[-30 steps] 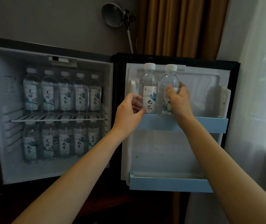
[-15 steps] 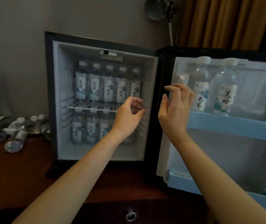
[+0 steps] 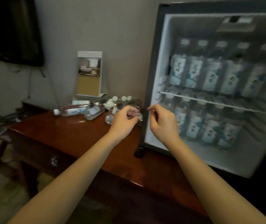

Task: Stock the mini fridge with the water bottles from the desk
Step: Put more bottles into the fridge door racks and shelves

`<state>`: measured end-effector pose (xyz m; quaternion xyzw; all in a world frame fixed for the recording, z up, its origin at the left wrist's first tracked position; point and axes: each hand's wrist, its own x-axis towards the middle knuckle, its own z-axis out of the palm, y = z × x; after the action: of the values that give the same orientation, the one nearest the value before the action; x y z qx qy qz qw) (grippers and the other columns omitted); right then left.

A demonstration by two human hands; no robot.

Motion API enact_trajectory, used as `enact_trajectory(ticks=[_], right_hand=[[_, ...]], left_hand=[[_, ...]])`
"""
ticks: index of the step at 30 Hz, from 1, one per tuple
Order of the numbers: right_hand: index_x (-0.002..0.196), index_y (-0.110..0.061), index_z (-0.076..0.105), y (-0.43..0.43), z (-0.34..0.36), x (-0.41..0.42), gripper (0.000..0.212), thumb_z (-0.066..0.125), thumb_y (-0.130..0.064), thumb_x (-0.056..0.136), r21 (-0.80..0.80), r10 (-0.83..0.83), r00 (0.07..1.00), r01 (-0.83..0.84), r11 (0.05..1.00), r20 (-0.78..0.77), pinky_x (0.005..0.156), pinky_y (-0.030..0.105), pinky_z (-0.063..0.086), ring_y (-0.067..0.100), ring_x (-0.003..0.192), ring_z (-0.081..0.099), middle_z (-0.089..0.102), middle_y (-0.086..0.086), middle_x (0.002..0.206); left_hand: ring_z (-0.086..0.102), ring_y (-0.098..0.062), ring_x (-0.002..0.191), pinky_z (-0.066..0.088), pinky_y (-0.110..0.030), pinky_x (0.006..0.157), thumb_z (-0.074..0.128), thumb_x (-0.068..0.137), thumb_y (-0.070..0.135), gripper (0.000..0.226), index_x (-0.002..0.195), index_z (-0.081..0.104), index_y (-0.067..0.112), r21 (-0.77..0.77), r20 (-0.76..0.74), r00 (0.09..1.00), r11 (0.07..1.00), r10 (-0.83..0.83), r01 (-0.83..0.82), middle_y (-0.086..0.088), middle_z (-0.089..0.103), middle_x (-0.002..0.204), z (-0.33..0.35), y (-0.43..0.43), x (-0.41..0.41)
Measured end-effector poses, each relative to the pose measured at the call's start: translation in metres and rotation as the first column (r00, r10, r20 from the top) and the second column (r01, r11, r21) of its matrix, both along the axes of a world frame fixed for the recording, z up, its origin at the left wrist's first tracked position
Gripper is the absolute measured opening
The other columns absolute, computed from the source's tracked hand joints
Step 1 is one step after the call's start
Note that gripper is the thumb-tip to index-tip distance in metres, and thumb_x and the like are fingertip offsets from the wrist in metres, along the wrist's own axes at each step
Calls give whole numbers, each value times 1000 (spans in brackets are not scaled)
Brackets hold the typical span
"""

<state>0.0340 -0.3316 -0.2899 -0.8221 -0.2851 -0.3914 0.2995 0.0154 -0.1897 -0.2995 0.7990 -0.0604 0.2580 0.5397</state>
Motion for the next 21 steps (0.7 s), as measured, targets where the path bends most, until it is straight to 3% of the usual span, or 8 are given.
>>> enact_trajectory(ticks=[3,6,9,12,16,21], right_hand=[[95,-11,64,54,-20,24,21,46,-17,85,-40,87,991,-92,995,-106,67,39,49,34,83,64,69,12,88],[104,-11,63,98,-40,61,22,48,-14,87,-101,66,951,-101,990,-302,79,40,49,32,98,60,65,12,104],[125,-12,52,133,-59,105,34,45,-21,92,-204,-32,842,-93,974,-538,93,40,43,35,115,51,51,16,126],[144,-21,27,158,-76,145,52,42,-34,96,-293,-141,685,-109,950,-715,102,45,35,40,128,35,31,19,142],[148,-37,11,182,-91,185,61,41,-46,95,-273,-157,618,-98,957,-770,104,47,32,41,131,29,26,21,146],[140,-37,32,203,-103,208,48,44,-46,94,-298,-179,708,-46,953,-683,100,47,37,37,122,40,38,20,135]], left_hand=[[54,-14,73,45,-27,70,60,84,3,16,88,58,19,33,-122,983,991,134,-131,6,55,75,-20,59,10],[55,-14,75,45,-30,68,60,86,6,14,94,60,17,67,-240,945,975,223,-213,5,58,84,-35,107,20],[56,-12,81,48,-31,73,57,88,8,14,98,60,18,73,-314,907,960,280,-271,3,58,94,-48,140,32],[57,-14,96,50,-33,84,56,89,11,16,102,60,20,87,-378,880,957,289,-277,2,59,103,-62,162,50],[55,-10,101,47,-27,82,54,91,13,17,103,59,24,92,-449,858,968,249,-233,5,57,109,-77,180,73],[57,-10,96,47,-22,72,51,93,14,17,105,58,24,37,-472,858,976,205,-213,7,56,106,-86,189,93]])
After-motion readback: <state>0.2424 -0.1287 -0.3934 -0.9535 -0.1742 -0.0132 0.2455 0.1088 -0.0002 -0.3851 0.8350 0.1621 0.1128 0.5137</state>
